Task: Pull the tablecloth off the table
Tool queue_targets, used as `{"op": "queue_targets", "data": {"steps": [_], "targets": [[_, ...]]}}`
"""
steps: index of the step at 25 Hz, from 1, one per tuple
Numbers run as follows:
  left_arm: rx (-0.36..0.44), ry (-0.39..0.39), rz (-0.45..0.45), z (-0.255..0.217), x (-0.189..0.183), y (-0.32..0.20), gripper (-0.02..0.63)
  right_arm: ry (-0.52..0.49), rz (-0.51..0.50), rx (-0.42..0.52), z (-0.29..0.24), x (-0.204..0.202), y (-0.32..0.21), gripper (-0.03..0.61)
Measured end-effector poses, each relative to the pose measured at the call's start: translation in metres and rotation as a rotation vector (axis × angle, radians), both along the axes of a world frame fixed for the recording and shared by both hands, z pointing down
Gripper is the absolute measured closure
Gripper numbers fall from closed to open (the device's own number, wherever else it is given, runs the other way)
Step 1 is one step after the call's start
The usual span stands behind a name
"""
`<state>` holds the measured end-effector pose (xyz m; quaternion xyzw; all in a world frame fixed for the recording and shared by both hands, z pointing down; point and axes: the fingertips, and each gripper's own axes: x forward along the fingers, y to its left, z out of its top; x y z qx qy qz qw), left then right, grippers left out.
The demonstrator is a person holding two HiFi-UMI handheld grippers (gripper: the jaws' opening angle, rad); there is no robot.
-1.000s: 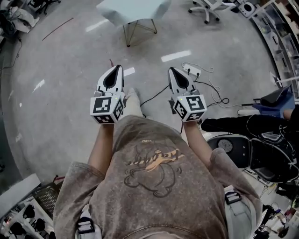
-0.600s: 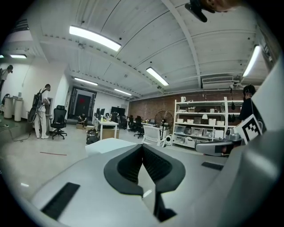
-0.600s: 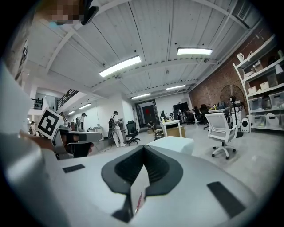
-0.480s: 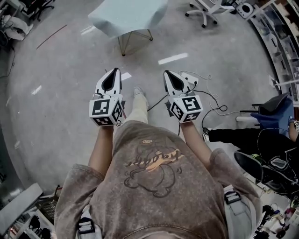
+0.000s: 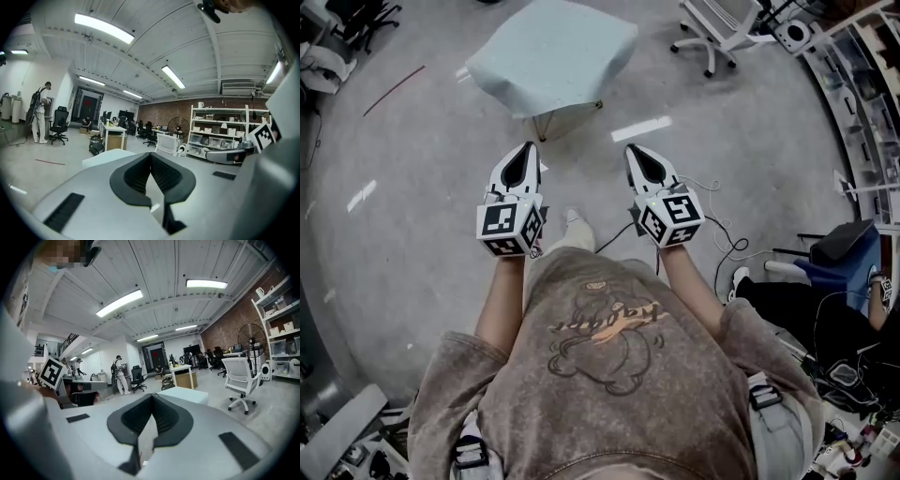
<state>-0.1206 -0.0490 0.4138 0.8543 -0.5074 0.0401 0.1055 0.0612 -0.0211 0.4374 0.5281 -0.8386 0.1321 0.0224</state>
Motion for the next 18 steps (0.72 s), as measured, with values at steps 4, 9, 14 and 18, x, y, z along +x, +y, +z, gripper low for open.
{"op": "queue_targets", "data": {"steps": [4,9,14,18], "targets": [[0.000,-0.002,-0.002,-0.006,0.001,-0.049,0.595,0.001,-0.013,0.009,-0.005,-0.002,-0.050,0.572],[0.008,-0.009,0.000,-0.014,0.006,-0.087,0.595,-0.016,-0.006,0.009,-0.008,0.006,-0.088,0.572],[0.006,-0.001,-0.019,-0.020,0.011,-0.112,0.595,-0.019,-0.021,-0.001,-0.008,0.016,-0.115,0.572],[0.005,0.016,-0.048,-0.024,0.020,-0.130,0.595,-0.013,-0.048,-0.003,-0.014,0.029,-0.135,0.571]]}}
